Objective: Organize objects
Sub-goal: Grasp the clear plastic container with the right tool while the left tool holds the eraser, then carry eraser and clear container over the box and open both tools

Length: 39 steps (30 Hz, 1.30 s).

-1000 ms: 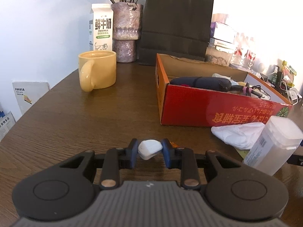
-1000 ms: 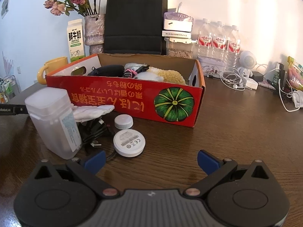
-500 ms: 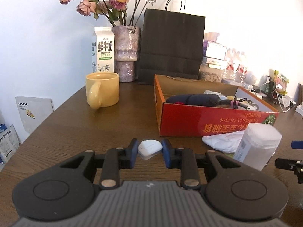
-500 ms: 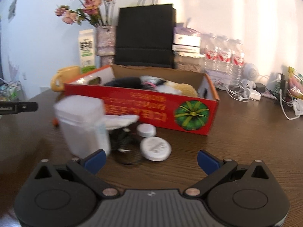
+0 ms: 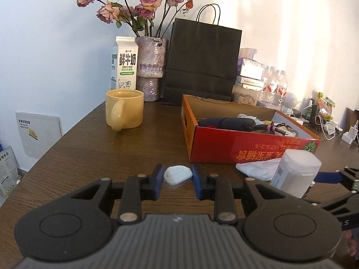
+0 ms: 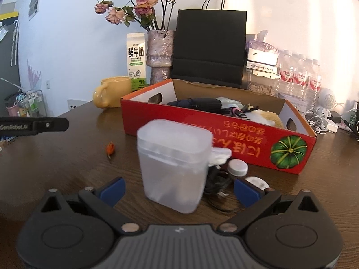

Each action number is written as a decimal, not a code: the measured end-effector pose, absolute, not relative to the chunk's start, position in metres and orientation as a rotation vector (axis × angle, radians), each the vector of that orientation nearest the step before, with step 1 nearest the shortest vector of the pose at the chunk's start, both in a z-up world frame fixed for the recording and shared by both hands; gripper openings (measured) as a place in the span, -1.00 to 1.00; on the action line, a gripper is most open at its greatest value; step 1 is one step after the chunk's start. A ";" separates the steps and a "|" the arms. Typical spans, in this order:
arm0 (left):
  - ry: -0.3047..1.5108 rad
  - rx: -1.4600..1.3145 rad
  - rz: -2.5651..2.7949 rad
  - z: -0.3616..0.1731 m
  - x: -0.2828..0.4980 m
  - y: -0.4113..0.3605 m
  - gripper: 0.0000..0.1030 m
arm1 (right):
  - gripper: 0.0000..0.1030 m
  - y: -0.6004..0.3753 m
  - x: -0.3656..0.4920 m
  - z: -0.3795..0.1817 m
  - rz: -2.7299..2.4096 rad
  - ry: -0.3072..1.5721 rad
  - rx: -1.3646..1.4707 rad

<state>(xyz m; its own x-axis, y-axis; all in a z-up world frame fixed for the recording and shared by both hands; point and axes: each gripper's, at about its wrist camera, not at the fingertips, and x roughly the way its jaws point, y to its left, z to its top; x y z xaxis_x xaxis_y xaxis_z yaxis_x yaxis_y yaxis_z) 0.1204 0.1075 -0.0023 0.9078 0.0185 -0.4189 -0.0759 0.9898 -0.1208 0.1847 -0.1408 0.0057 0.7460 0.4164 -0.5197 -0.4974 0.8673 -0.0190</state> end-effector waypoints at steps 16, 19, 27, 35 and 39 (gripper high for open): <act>0.435 -0.157 0.036 -0.006 0.116 0.113 -0.46 | 0.83 -0.116 0.204 0.003 0.435 0.544 -0.133; 0.438 -0.157 0.036 -0.006 0.117 0.112 -0.46 | 0.36 -0.113 0.209 0.000 0.427 0.561 -0.138; 0.440 -0.148 0.035 -0.004 0.116 0.108 -0.46 | 0.29 -0.123 0.204 0.004 0.471 0.532 -0.099; 0.427 -0.127 0.019 0.005 0.120 0.095 -0.46 | 0.29 -0.138 0.195 0.017 0.513 0.492 -0.067; 0.402 -0.116 -0.006 0.017 0.128 0.082 -0.46 | 0.29 -0.148 0.196 0.033 0.522 0.456 -0.051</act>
